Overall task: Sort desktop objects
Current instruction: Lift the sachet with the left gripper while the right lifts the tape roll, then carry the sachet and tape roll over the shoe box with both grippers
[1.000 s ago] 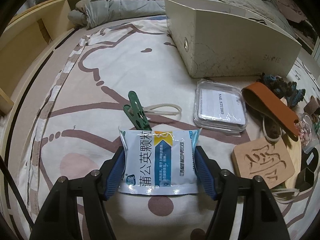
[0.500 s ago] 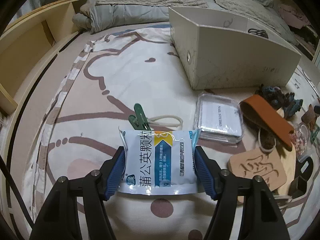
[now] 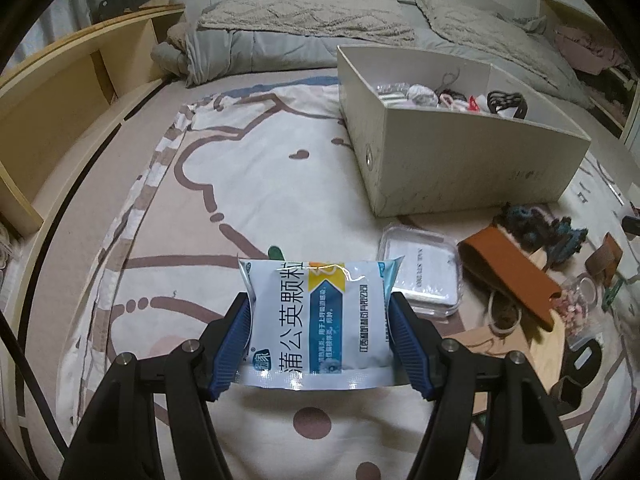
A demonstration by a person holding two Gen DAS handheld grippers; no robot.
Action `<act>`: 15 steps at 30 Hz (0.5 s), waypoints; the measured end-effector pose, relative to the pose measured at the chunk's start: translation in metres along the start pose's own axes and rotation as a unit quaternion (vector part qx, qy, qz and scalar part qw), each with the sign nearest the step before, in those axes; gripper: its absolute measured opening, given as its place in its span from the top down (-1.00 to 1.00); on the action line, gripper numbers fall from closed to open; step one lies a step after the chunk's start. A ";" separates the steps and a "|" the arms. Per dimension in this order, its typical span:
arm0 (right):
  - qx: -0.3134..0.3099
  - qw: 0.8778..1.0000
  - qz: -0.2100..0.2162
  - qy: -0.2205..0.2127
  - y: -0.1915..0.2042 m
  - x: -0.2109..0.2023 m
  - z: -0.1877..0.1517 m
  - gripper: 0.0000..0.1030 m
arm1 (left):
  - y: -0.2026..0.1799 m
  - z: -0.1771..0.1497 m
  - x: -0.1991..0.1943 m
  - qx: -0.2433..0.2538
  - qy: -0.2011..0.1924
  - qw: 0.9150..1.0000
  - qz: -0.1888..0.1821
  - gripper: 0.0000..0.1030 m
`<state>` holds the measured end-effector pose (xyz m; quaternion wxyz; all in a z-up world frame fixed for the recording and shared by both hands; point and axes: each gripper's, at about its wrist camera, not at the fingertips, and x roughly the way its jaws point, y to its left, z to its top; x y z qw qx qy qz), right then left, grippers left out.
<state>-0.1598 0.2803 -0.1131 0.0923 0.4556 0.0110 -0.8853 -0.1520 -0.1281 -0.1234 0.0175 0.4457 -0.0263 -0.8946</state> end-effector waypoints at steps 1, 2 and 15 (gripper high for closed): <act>-0.001 1.000 0.001 -0.003 0.001 -0.002 0.001 0.12 | 0.000 0.001 -0.002 -0.001 -0.002 1.000 -0.001 -0.32; -0.003 1.000 0.002 -0.007 0.003 -0.004 0.003 0.12 | -0.001 0.003 -0.005 -0.003 -0.007 1.000 -0.002 -0.32; -0.020 0.998 0.017 -0.048 0.024 -0.032 0.025 0.12 | -0.020 0.025 -0.036 0.002 -0.041 0.999 -0.011 -0.32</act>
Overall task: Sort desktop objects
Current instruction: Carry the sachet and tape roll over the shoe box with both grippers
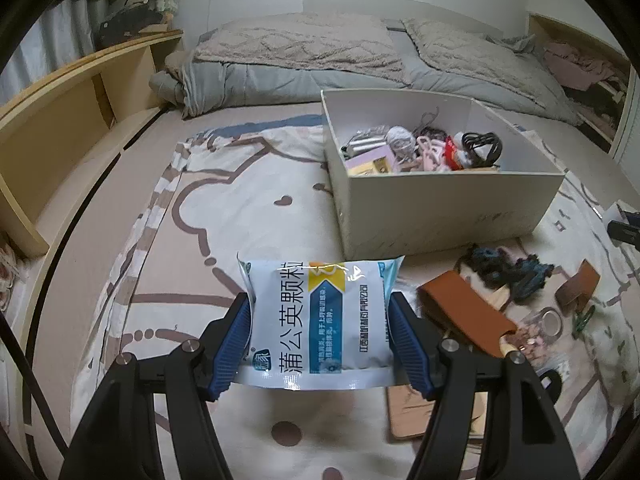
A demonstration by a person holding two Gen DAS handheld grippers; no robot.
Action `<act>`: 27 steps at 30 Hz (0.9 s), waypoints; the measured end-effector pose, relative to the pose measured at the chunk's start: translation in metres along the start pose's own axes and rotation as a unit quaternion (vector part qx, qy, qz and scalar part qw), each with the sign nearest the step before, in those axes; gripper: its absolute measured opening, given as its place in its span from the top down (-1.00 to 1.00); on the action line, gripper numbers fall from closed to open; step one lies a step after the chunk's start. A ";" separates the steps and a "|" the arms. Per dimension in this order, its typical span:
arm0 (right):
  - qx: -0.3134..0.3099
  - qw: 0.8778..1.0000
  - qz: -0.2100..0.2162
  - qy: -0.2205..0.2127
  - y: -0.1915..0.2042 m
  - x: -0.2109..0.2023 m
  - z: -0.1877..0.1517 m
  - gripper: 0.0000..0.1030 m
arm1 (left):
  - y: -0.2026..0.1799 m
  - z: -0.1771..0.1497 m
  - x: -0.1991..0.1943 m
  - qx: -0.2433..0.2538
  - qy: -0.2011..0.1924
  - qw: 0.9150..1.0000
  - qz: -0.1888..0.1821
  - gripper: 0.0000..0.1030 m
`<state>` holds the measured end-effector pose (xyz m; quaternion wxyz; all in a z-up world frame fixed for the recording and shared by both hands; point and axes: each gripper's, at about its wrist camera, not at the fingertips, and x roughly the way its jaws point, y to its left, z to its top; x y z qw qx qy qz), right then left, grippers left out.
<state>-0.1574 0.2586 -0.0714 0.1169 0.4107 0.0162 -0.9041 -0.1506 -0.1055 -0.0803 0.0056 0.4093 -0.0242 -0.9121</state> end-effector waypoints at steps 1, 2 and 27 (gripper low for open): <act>-0.001 1.000 0.001 -0.002 0.001 -0.002 0.001 0.12 | -0.002 0.002 -0.002 0.001 -0.002 1.000 0.000 -0.32; -0.003 1.000 0.003 -0.005 0.003 -0.004 0.002 0.12 | -0.003 0.004 -0.004 0.002 -0.004 1.000 -0.001 -0.32; -0.019 0.998 0.027 -0.058 0.035 -0.037 0.031 0.12 | -0.037 0.044 -0.042 -0.013 -0.059 0.998 -0.021 -0.32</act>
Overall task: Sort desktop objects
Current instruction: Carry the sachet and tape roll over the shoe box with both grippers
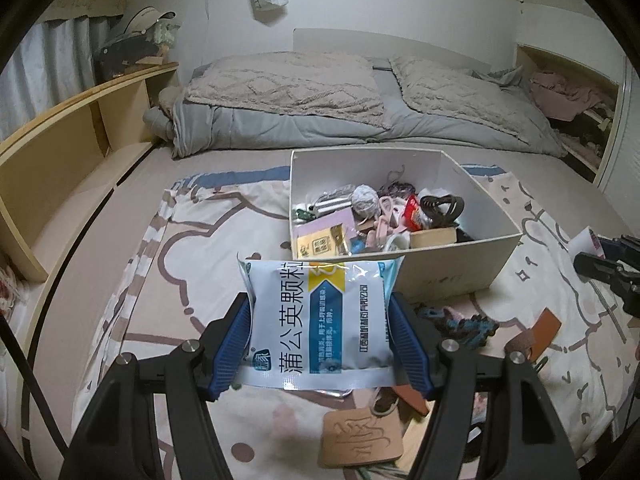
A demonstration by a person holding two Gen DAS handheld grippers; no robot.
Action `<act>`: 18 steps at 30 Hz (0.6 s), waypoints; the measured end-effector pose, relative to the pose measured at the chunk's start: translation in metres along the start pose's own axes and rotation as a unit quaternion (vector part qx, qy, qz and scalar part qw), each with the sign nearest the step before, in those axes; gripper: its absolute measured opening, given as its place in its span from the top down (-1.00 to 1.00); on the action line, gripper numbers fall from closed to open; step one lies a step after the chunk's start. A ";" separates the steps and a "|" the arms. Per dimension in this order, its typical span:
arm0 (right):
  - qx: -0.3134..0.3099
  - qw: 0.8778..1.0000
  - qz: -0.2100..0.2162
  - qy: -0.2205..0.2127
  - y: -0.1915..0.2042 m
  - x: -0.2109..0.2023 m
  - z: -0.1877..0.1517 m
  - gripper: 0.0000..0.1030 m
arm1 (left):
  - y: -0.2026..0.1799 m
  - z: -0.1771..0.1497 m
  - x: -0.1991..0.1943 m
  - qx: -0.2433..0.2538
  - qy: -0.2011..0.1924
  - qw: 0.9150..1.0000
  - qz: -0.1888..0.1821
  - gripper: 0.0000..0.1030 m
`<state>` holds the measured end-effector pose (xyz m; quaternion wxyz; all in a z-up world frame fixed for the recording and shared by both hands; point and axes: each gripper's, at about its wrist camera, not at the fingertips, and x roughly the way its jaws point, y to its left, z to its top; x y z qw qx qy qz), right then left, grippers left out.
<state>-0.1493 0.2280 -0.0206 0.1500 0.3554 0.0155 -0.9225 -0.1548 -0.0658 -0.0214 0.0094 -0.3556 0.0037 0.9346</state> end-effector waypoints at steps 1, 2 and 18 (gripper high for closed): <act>0.000 1.000 -0.001 -0.001 0.000 0.000 0.000 0.12 | -0.002 0.002 0.000 0.000 -0.002 1.000 -0.001 -0.32; -0.002 1.000 -0.002 -0.004 0.001 -0.001 0.002 0.12 | -0.003 0.004 -0.001 0.000 -0.004 1.000 -0.002 -0.32; -0.009 0.999 0.012 -0.037 0.014 -0.001 0.036 0.12 | -0.031 0.035 -0.001 -0.006 -0.038 0.999 -0.007 -0.32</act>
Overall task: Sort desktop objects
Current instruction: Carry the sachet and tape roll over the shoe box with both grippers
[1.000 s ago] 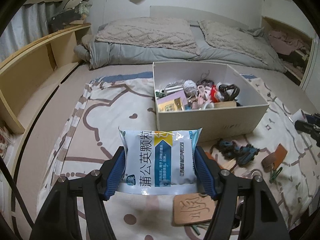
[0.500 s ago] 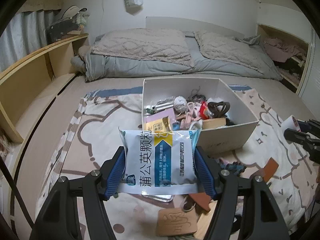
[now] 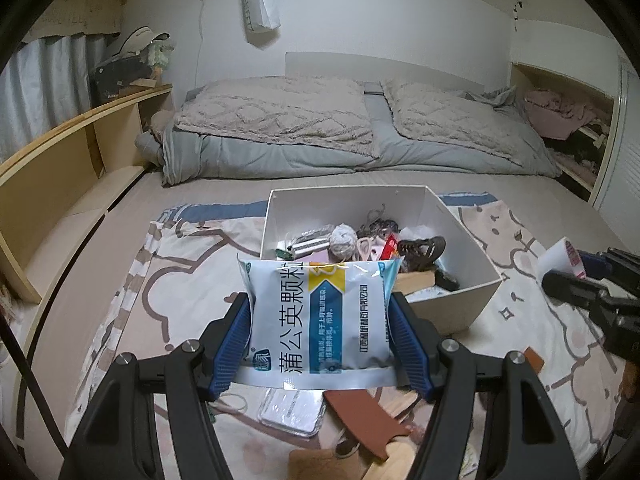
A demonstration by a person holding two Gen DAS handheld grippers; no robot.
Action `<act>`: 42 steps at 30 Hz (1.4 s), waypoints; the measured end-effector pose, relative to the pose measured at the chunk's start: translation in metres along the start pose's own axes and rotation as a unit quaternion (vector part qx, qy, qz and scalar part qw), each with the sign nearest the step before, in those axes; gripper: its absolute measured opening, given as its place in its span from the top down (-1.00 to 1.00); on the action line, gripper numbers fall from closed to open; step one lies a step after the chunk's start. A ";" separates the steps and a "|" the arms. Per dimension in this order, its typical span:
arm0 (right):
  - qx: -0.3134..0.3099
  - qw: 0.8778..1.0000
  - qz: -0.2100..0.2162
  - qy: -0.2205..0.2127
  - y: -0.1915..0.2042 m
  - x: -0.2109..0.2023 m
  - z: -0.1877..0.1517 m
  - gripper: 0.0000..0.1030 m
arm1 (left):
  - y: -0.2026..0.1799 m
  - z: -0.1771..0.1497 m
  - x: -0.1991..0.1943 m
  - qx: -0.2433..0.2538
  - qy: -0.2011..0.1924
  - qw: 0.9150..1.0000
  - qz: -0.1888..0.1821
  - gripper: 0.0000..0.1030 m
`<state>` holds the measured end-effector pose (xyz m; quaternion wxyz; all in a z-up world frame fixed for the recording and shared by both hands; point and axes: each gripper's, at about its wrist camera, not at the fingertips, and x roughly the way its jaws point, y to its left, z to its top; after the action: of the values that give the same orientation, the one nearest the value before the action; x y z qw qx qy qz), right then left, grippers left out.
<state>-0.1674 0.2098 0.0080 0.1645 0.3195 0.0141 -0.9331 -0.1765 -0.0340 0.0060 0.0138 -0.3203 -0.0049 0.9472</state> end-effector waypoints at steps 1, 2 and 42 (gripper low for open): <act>-0.003 1.000 0.000 -0.002 0.001 0.000 0.001 0.12 | -0.001 0.002 0.000 -0.001 -0.001 1.000 0.000 -0.32; -0.005 1.000 0.002 -0.005 0.002 0.001 0.003 0.12 | -0.003 0.004 0.001 -0.003 -0.003 1.000 -0.001 -0.32; 0.079 0.997 0.014 -0.018 -0.047 0.048 0.045 0.12 | -0.022 0.088 0.081 -0.048 -0.038 0.998 -0.009 -0.32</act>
<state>-0.2442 0.2344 0.0111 0.1522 0.3153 -0.0671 -0.9343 -0.2936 -0.0100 0.0276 0.0067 -0.2839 -0.0542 0.9573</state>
